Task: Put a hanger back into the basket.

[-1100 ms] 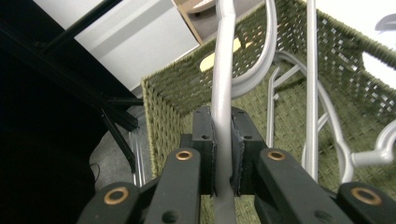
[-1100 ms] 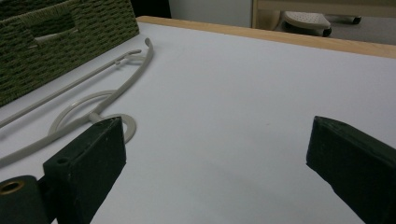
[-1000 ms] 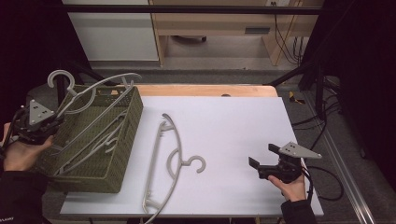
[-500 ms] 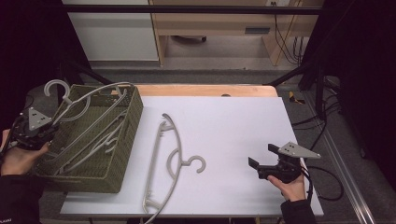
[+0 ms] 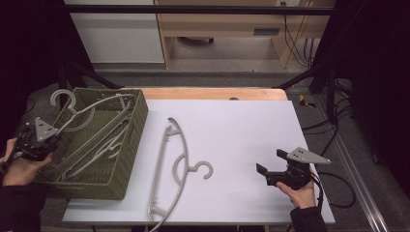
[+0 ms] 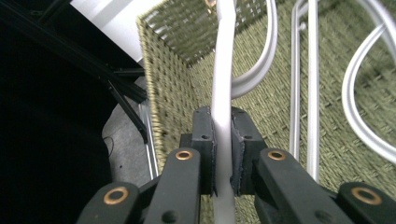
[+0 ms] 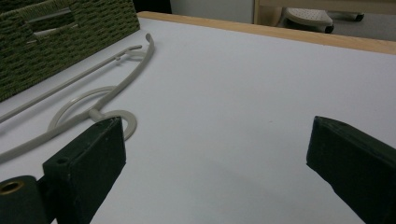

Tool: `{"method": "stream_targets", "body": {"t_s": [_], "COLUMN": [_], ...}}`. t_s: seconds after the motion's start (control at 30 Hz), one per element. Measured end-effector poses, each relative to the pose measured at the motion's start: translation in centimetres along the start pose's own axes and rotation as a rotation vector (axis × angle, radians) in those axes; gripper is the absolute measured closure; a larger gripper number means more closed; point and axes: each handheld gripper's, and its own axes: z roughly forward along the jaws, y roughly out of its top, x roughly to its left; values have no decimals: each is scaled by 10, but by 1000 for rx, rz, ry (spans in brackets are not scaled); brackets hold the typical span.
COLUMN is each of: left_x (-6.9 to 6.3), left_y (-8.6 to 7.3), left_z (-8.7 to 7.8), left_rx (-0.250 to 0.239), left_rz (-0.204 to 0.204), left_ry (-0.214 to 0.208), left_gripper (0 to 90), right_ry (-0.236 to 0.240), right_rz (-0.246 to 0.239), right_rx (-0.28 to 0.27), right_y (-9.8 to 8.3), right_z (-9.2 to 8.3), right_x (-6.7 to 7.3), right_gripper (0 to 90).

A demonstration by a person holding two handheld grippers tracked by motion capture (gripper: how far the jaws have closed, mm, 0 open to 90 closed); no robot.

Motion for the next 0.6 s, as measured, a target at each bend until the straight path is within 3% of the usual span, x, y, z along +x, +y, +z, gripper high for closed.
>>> {"method": "stream_targets", "body": {"t_s": [0.3, 0.43, 0.6], "left_x": [-11, -10, -9], "left_y": [-9, -8, -7], "left_z": [16, 12, 7], "left_rx": [31, 18, 41], "left_rz": [-3, -4, -4], "left_ry": [-16, -56, -121], "left_gripper": [817, 812, 801], "right_ry": [2, 2, 5], "right_rz": [-5, -7, -7], "right_rx": [7, 8, 9], "right_y": [-1, -1, -1], "right_z": [2, 3, 3], "right_x": [1, 1, 1], "right_gripper": [51, 51, 51]}}
